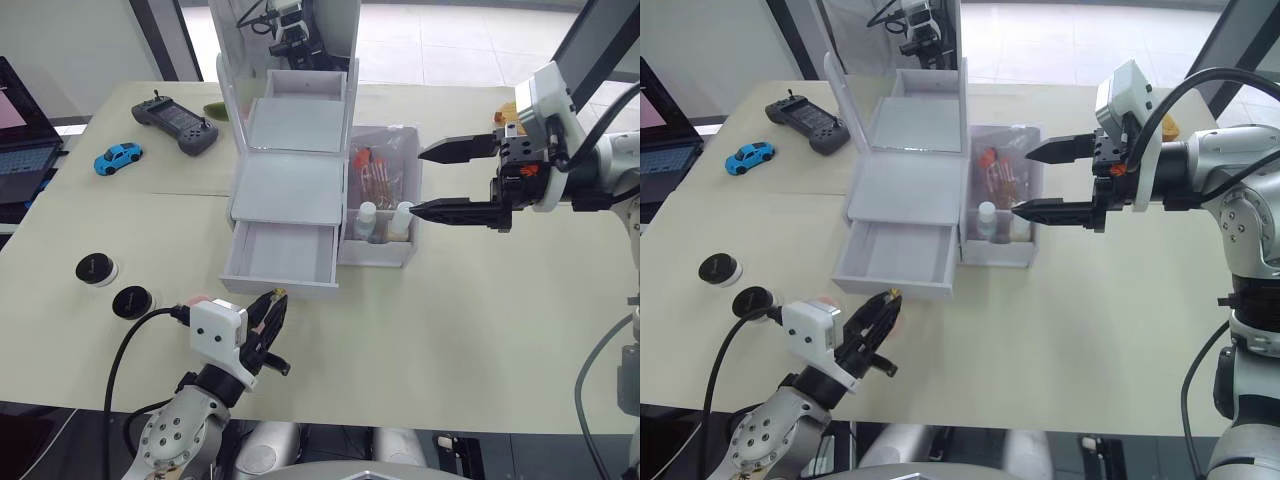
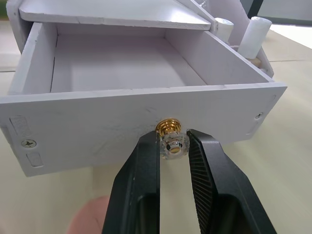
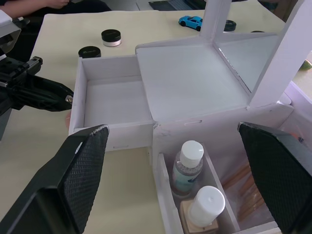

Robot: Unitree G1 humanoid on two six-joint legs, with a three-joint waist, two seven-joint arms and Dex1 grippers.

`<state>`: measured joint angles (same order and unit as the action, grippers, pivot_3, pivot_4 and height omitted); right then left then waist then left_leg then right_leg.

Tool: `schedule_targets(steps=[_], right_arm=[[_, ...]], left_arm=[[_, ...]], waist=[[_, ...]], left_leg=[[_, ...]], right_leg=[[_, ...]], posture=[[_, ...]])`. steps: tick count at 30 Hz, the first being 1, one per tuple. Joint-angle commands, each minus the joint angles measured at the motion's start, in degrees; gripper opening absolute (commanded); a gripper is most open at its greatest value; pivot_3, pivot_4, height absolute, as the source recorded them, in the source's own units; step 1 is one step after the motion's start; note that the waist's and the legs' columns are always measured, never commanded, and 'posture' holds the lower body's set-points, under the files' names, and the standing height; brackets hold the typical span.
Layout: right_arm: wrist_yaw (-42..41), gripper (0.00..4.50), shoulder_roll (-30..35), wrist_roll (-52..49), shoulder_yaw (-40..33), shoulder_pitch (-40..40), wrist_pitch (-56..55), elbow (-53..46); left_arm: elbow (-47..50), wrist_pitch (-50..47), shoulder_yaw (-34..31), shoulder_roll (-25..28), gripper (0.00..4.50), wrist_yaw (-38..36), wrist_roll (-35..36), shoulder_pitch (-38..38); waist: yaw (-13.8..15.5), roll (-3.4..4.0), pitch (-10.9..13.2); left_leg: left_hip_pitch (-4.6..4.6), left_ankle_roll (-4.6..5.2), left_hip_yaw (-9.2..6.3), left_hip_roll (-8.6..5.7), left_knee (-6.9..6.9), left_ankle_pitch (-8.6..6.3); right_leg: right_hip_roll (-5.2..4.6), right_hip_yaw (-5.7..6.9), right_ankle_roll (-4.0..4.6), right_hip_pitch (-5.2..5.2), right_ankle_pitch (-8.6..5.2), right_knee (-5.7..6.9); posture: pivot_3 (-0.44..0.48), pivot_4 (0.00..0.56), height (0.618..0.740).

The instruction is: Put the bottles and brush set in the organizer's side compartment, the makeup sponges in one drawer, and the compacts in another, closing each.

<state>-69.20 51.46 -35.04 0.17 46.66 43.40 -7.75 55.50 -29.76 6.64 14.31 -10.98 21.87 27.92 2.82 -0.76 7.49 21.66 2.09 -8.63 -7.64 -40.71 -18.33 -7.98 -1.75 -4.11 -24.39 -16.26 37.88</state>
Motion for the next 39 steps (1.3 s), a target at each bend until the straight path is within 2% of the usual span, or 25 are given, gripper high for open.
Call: schedule_targets(steps=[1, 4, 6, 9, 11, 13, 15, 18, 21, 24, 28, 31, 35, 39], right_arm=[[4.24, 4.5, -1.18, -1.9, -0.53, 1.32, 3.29, -7.03], [6.85, 4.5, -2.05, -2.96, -1.17, 1.04, 5.79, -10.14], [8.24, 4.5, -2.52, -3.14, -1.68, 0.75, 5.98, -10.56], [8.85, 4.5, -2.16, -2.84, -2.09, 0.16, 5.38, -10.1], [8.6, 4.5, -0.99, -2.44, -2.99, -0.39, 4.76, -9.07], [8.08, 4.5, 0.36, -2.01, -4.03, -1.32, 3.97, -8.21], [7.14, 4.5, 2.78, -1.8, -6.32, -4.08, 3.15, -7.87], [5.4, 4.5, 6.68, -2.19, -13.03, -11.93, 1.52, -8.19], [4.85, 4.5, 8.13, -2.08, -22.64, -23.16, 0.12, -7.78], [6.92, 4.5, 5.18, -2.91, -30.98, -31.38, -1.05, -7.03], [6.87, 4.5, 1.89, 2.86, -41.7, -47.03, -8.49, -3.95], [7.27, 4.5, 0.35, 3.64, -45.91, -52.24, -12.38, -1.52], [8.05, 4.5, -0.41, 3.8, -47.12, -54.44, -15.11, -0.42], [8.46, 4.5, -0.08, 3.09, -46.42, -54.74, -15.39, -0.38]], left_arm=[[3.86, -0.57, -5.09, 0.32, 2.04, -3.21, 15.73, 2.03], [3.99, -0.89, -12.72, 4.56, 2.93, -4.36, 34.1, 4.98], [2.24, -0.62, -20.87, 11.56, 3.57, -7.41, 45.03, 7.44], [-3.7, -1.98, -33.11, 21.6, 4.46, -13.51, 57.17, 9.62], [-12.67, -5.3, -42.23, 29.24, 4.48, -22.24, 60.44, 9.77], [-21.18, -6.06, -46.72, 34.8, 4.48, -29.72, 55.27, 8.37], [-31.57, -4.46, -48.15, 39.83, 4.48, -34.44, 48.88, 3.36], [-47.31, 0.26, -45.62, 47.1, 4.48, -39.78, 37.82, -7.48], [-62.03, 6.61, -38.34, 51.67, 4.48, -45.25, 26.22, -18.17], [-74.02, 15.58, -32.42, 52.62, 4.48, -50.33, 15.89, -25.05], [-96.2, 24.29, -26.34, 54.75, 4.48, -53.67, 6.07, -41.26], [-107.86, 30.78, -23.52, 54.89, 4.48, -54.38, 0.28, -51.18], [-115.25, 34.26, -21.95, 54.09, 4.48, -56.3, -3.49, -59.23], [-116.34, 35.56, -21.65, 52.8, 4.48, -57.91, -4.89, -63.11]], waist=[[-0.15, 0.02, 0.03], [-0.43, 0.03, 0.1], [-0.58, 0.01, 0.15], [-0.61, 0.03, 0.19], [-0.59, 0.05, 0.2], [-0.73, 0.07, 0.21], [-0.65, 0.07, 0.21], [-0.49, -0.01, 0.26], [-0.93, -0.03, 0.28], [-2.19, -0.03, 0.28], [-2.8, -0.15, 0.3], [-3.03, -0.17, 0.31], [-3.82, -0.17, 0.31], [-3.84, -0.19, 0.3]], left_leg=[[-0.02, 0.0, 0.01, 0.03, 0.02, 0.0], [0.01, -0.02, 0.05, 0.21, 0.07, -0.01], [-0.1, -0.13, 0.08, 0.41, 0.1, -0.06], [-0.33, -0.28, 0.15, 0.46, 0.37, -0.01], [-0.52, -0.29, 0.23, 0.46, 0.54, -0.01], [-0.56, -0.31, 0.27, 0.46, 0.68, 0.0], [-0.6, -0.31, 0.34, 0.45, 0.84, 0.01], [-0.58, -0.3, 0.32, 0.46, 0.86, 0.01], [-0.55, -0.3, 0.29, 0.44, 0.86, 0.01], [-0.61, -0.27, 0.39, 0.45, 0.94, -0.01], [-0.61, -0.29, 0.41, 0.53, 0.98, 0.0], [-0.59, -0.29, 0.48, 0.46, 0.94, 0.0], [-0.7, -0.27, 0.67, 0.48, 0.9, -0.01], [-0.62, -0.27, 0.79, 0.49, 0.89, -0.01]], right_leg=[[0.03, -0.03, 0.0, -0.02, 0.0, 0.0], [0.1, -0.1, 0.0, -0.12, 0.0, 0.01], [0.22, -0.16, 0.01, -0.13, 0.0, 0.0], [0.53, -0.25, 0.08, -0.07, 0.04, -0.02], [0.56, -0.26, 0.1, 0.02, 0.04, -0.08], [0.62, -0.23, 0.1, 0.03, 0.04, -0.14], [0.65, -0.21, 0.17, 0.04, 0.08, -0.3], [0.66, -0.11, 0.18, 0.06, 0.09, -0.34], [0.62, -0.06, 0.22, 0.05, 0.11, -0.39], [0.55, -0.1, 0.25, 0.03, 0.13, -0.39], [0.6, 0.06, 0.24, -0.12, 0.13, -0.25], [0.56, 0.11, 0.24, -0.21, 0.13, -0.22], [0.55, -0.15, 0.22, -0.22, 0.14, 0.0], [0.53, -0.15, 0.22, -0.47, 0.14, 0.19]], posture=[[0.0, 0.15, 0.734], [0.0, 0.15, 0.734], [0.0, 0.15, 0.734], [0.0, 0.15, 0.734], [0.0, 0.15, 0.734], [0.0, 0.15, 0.734], [0.0, 0.15, 0.734], [0.0, 0.15, 0.734], [0.0, 0.15, 0.734], [0.0, 0.15, 0.734], [0.0, 0.15, 0.734], [0.0, 0.15, 0.734], [0.0, 0.15, 0.734], [0.0, 0.15, 0.734]])
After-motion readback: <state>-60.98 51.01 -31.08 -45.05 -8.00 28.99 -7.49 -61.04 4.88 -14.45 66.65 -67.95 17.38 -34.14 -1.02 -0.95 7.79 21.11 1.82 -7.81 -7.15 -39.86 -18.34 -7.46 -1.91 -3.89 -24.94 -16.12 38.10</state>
